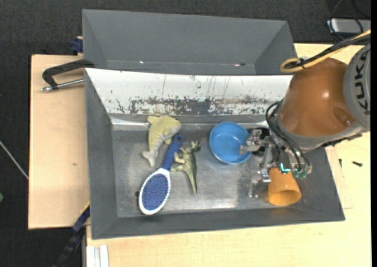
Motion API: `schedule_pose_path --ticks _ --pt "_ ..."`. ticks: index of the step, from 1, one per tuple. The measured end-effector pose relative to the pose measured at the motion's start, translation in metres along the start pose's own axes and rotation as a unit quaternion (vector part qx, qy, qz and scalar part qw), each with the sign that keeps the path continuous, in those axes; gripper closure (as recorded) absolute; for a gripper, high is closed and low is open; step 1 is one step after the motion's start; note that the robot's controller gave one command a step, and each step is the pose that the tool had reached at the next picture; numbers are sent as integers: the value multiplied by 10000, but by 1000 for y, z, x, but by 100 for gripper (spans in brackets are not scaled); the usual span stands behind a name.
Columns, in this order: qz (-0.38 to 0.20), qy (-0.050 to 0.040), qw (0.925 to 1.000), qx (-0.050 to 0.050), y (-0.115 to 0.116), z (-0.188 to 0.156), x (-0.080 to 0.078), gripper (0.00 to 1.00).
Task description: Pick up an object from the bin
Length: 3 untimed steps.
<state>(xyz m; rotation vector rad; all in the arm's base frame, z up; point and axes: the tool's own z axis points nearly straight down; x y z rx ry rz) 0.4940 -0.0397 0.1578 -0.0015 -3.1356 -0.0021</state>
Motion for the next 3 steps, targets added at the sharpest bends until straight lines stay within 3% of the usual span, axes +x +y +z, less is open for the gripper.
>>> schedule_pose_path --ticks 1,2,3 --pt "-473 -53 9989 0 13 79 -53 0" --pt "-464 -69 9989 13 11 73 -54 100" --pt "-624 -108 9980 17 -10 -97 -70 100"
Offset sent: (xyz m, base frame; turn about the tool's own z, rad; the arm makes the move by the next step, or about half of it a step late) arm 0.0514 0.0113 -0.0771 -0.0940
